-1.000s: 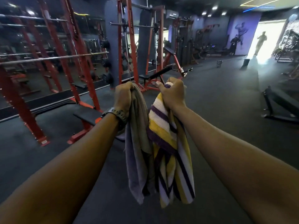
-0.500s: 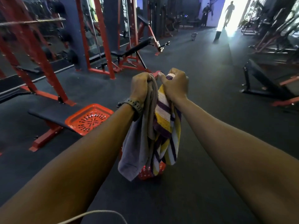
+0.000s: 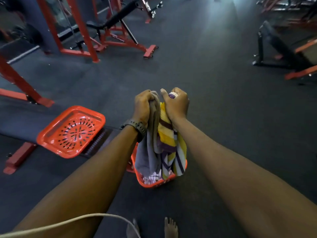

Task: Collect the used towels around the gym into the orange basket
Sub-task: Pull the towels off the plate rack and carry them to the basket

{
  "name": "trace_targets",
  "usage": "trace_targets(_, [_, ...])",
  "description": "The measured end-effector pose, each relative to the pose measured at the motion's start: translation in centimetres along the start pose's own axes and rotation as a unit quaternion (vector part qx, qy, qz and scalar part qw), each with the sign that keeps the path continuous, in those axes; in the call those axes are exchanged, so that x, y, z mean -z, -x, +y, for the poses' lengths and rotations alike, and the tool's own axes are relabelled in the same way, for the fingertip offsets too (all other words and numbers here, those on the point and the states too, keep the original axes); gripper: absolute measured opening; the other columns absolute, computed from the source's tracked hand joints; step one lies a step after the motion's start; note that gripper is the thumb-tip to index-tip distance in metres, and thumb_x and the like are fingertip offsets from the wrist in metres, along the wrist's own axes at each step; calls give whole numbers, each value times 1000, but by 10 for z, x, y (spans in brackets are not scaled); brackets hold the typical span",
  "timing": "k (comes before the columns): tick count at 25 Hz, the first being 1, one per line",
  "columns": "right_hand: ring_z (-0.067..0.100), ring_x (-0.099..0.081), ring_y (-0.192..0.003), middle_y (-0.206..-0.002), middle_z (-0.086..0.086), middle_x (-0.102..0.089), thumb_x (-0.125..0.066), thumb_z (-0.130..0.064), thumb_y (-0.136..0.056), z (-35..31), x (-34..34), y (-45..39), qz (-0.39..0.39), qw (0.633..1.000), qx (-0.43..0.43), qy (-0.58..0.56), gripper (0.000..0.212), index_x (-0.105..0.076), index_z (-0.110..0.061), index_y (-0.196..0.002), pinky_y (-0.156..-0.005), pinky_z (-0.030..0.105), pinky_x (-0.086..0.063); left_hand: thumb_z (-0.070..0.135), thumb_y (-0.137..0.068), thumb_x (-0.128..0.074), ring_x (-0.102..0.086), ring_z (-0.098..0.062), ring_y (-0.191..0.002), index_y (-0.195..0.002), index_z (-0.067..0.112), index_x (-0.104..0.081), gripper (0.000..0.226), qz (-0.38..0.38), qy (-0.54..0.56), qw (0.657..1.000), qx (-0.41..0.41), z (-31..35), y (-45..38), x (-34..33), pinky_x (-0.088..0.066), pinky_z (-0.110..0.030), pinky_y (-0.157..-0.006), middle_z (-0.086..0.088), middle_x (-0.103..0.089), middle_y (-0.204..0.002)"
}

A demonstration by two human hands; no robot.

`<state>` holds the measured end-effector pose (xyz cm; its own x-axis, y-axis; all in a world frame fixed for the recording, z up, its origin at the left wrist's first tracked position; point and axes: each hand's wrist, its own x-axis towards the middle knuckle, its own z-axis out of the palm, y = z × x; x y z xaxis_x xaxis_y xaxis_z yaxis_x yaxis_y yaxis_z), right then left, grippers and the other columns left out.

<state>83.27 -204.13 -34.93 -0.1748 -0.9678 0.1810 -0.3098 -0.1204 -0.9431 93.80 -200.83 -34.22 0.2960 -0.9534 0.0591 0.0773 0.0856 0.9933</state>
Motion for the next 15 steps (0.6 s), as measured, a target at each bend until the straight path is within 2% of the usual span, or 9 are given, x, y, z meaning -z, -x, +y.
trace_targets(3, [10,-40,-52,-54,-7,-45,-74,-36,-89,45,-36,-15,17,998,-61,12,48,-40,-19,-59,-55,32,-37,17,-78,-45,-42,-31,-68,-71,-19,-47,37,-31,5,999,30,-58,-41,15,-39,-44,-66,-22,-51,-74])
trace_targets(7, [9,-38,-51,-54,-7,-42,-75,-36,-88,120,-80,-18,45,987,-151,41,50,-37,-20,-58,-54,32,-34,27,-75,-51,-42,-41,-67,-69,-18,-47,46,-61,7,993,103,-154,-75,37,-43,-57,-68,-35,-49,-70])
trace_targets(9, [9,-37,-52,-53,-7,-41,-75,-36,-87,170,-105,-15,49,979,-185,63,52,-36,-21,-57,-55,33,-34,20,-78,-51,-45,-36,-68,-68,-16,-48,37,-65,15,987,145,-203,-80,49,-44,-51,-70,-31,-52,-69])
trace_targets(11, [5,-34,-48,-51,-8,-38,-75,-34,-88,228,-129,-8,42,973,-213,71,53,-35,-22,-56,-55,35,-32,10,-83,-45,-50,-27,-68,-63,-5,-53,26,-72,-3,983,167,-263,-85,64,-45,-41,-70,-19,-55,-67])
trace_targets(15, [5,-37,-52,-54,-9,-41,-72,-37,-91,336,-174,14,4,968,-231,95,50,-35,-24,-59,-57,32,-32,14,-82,-48,-55,-25,-74,-71,6,-62,20,-110,-77,973,188,-381,-89,84,-49,-45,-78,-17,-63,-75])
